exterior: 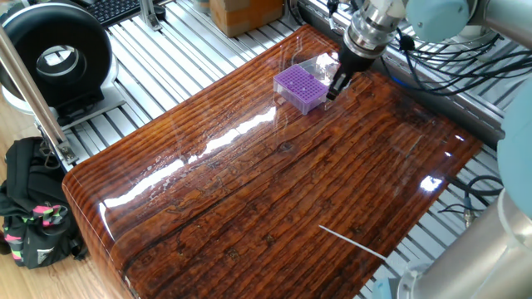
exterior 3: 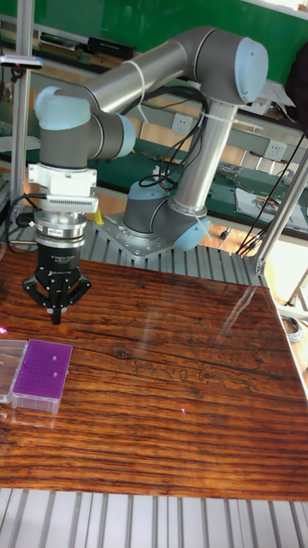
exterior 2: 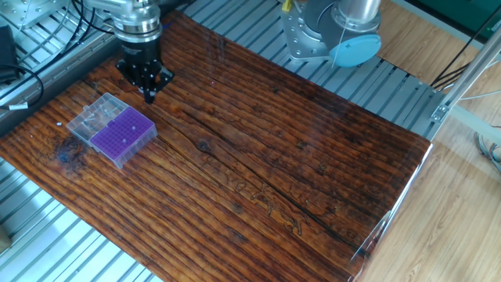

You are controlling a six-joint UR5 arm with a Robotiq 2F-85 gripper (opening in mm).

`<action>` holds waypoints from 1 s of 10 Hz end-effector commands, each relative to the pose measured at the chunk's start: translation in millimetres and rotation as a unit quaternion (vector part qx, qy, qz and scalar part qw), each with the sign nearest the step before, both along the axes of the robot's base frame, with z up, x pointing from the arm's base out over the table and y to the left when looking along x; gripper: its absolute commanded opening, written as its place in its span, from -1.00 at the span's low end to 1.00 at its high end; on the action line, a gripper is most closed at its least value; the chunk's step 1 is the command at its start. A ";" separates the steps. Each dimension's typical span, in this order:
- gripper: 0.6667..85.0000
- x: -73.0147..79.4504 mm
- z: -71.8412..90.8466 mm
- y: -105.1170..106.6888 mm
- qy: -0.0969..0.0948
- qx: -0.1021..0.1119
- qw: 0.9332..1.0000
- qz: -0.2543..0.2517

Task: Insert a small pipette tip into the holder for small pipette tips

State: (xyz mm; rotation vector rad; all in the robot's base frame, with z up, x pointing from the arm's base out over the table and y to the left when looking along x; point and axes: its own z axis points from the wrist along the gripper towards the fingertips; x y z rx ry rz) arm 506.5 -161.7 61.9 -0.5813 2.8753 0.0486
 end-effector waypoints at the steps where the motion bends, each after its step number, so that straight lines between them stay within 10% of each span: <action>1: -0.99 -8.3 2.5 -1.1 0.011 -0.003 0.999 0.032; 4: -0.99 16.9 34.5 10.0 0.005 -0.043 0.999 0.018; 7: -0.99 27.0 54.1 84.3 0.017 0.022 0.999 -0.046; 10: -0.99 0.4 66.0 155.2 0.068 0.090 0.966 -0.234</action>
